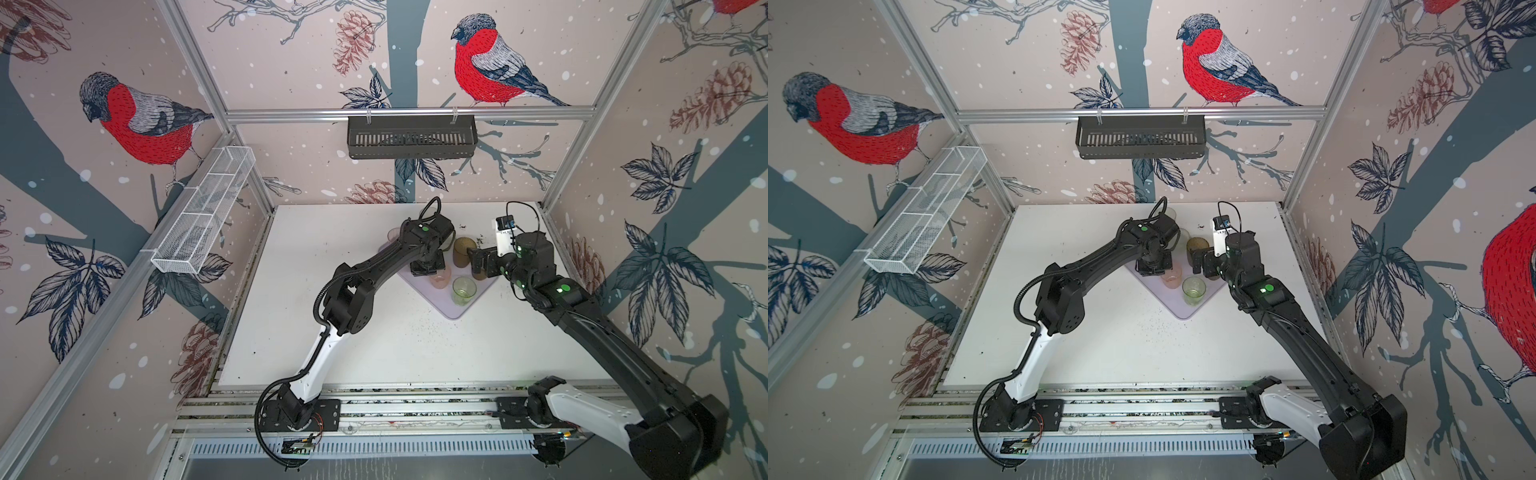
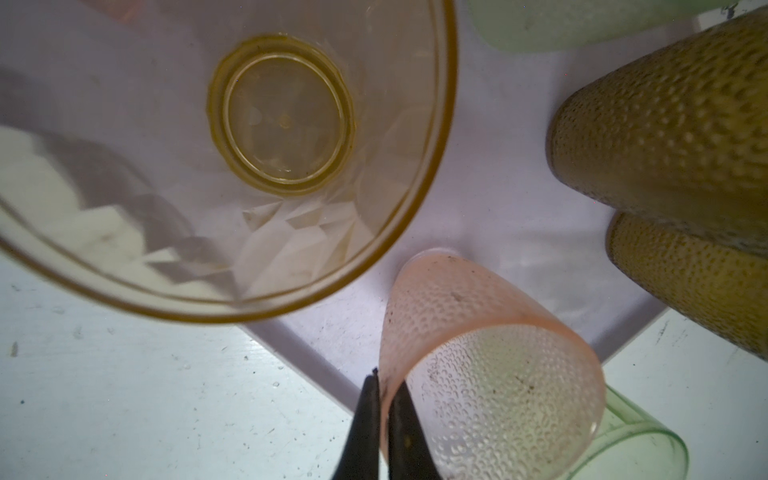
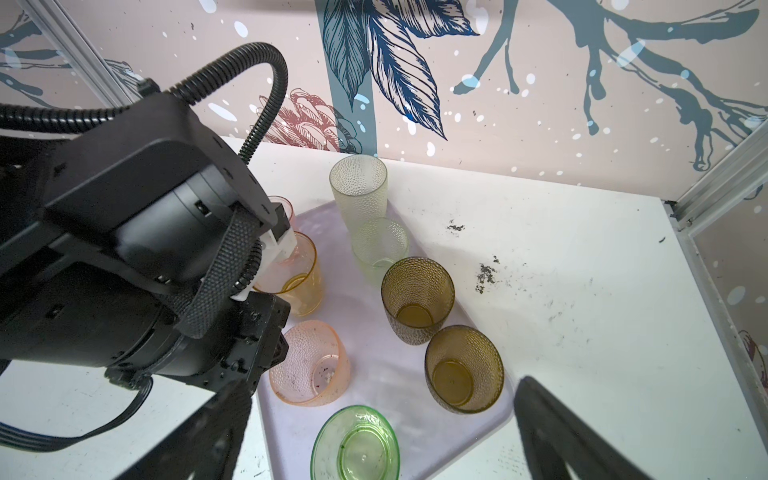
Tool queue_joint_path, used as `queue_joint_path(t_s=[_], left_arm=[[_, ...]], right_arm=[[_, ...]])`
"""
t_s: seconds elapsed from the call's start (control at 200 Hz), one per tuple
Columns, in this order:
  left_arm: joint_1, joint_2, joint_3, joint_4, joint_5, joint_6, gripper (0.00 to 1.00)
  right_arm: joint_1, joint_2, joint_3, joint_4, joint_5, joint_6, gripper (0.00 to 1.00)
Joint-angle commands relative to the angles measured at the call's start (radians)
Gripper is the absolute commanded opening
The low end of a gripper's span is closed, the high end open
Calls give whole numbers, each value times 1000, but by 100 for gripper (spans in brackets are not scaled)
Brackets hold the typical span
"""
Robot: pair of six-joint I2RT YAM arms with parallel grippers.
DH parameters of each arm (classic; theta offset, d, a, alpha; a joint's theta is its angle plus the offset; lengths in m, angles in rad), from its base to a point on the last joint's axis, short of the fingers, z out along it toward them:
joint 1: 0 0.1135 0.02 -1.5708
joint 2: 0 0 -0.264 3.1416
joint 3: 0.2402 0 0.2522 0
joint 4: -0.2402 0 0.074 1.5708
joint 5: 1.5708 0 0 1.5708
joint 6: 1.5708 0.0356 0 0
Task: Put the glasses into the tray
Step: 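Lower the peach glass onto the tray while the right gripper draws back, then open the left gripper and raise it off the peach dotted glass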
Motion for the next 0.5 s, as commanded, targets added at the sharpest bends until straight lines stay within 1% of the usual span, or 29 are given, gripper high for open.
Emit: queue_joint_path(t_s=[0.0, 0.245, 0.495], left_arm=[[-2, 1, 8, -21, -6, -3, 7], [-3, 3, 10, -18, -4, -5, 12], [-2, 7, 16, -19, -2, -5, 15]], right_arm=[[0, -7, -1, 22, 12, 6, 100], [1, -10, -2, 25, 19, 5, 100], [2, -16, -5, 25, 29, 6, 100]])
